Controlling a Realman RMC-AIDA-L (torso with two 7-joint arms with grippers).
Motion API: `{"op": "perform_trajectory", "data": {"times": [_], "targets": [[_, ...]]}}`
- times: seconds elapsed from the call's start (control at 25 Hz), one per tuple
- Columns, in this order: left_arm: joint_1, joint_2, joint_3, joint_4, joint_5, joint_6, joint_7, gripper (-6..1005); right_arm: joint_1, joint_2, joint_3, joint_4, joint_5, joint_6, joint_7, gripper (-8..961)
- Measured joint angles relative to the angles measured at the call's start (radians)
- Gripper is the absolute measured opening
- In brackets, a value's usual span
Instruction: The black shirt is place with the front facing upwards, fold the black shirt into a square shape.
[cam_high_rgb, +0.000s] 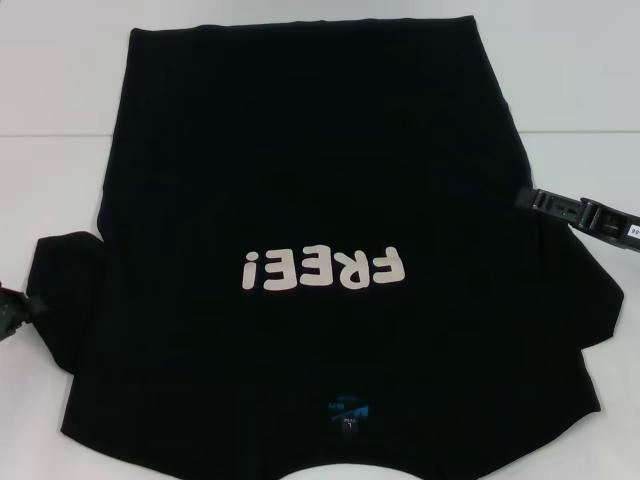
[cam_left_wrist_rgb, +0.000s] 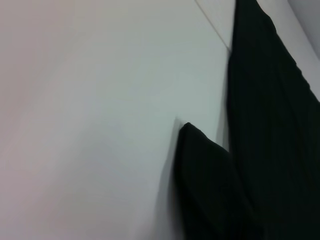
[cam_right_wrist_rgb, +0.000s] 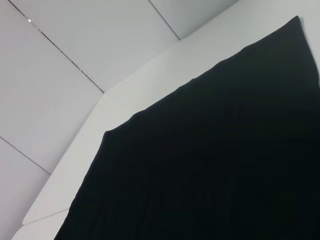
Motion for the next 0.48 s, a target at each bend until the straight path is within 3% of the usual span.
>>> {"op": "perform_trajectory", "data": {"times": [0.2, 0.48], "targets": [[0.016, 0.012, -0.045, 0.007, -0.019, 0.055, 0.034, 18, -0.001, 0.000, 0.000, 0.000, 0.001, -0.001, 0.003, 881], [0.039, 0.027, -0.067, 0.034, -0.022, 0.059, 0.039, 39, -0.008, -0.005, 0.020, 0.000, 0.014, -0.023, 0.006, 881]]}}
